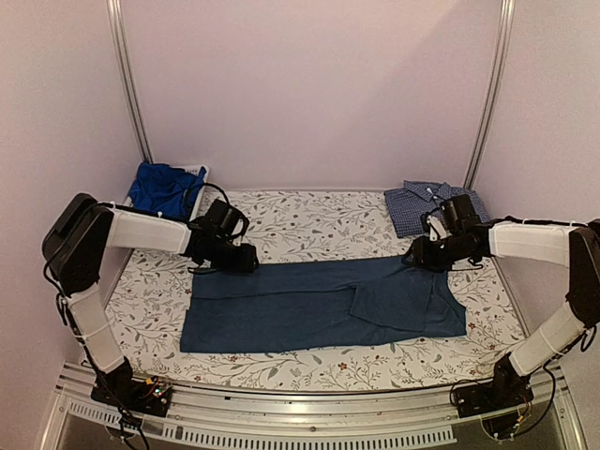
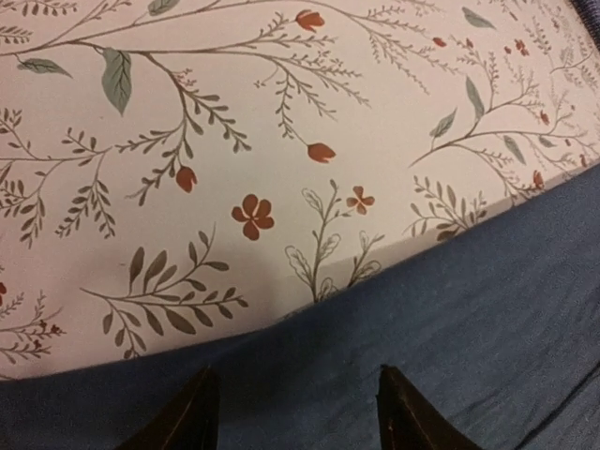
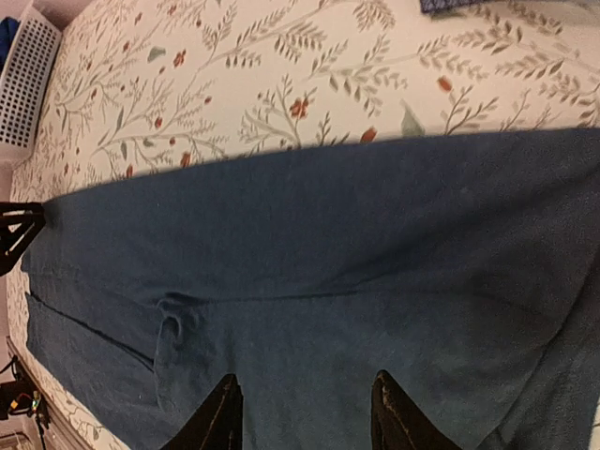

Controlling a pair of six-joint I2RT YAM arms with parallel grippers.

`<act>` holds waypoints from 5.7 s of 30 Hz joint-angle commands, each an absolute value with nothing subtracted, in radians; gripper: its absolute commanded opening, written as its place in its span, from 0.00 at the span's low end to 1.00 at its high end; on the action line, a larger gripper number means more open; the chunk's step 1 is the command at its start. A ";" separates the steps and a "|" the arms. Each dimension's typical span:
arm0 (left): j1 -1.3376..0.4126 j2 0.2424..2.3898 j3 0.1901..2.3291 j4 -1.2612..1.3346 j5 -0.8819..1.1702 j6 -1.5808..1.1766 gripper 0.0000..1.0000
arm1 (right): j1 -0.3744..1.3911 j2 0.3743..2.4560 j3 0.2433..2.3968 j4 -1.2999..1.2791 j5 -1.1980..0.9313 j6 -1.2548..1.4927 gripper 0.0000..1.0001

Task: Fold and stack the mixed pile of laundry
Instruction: Adjust the rectangle-folded T-shirt at the center of the board, then rotate the rectangle-folded T-shirt at the center of the board.

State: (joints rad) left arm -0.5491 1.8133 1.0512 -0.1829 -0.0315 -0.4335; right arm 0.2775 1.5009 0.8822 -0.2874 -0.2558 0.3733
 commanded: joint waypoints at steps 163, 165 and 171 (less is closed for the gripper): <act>-0.612 1.655 1.004 -0.221 -0.008 -0.516 0.28 | 0.352 2.655 2.199 -0.576 -0.033 0.117 0.31; -0.598 1.661 1.004 -0.205 -0.008 -0.510 0.28 | 0.345 2.672 2.237 -0.562 -0.039 0.111 0.33; -0.598 1.636 0.995 -0.163 0.030 -0.503 0.38 | 0.333 2.600 2.293 -0.559 -0.043 0.095 0.49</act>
State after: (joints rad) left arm -0.6029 1.6516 1.0142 -0.2195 -0.0025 -0.5175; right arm 0.3492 2.6232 2.2654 -0.5167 -0.0593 0.1123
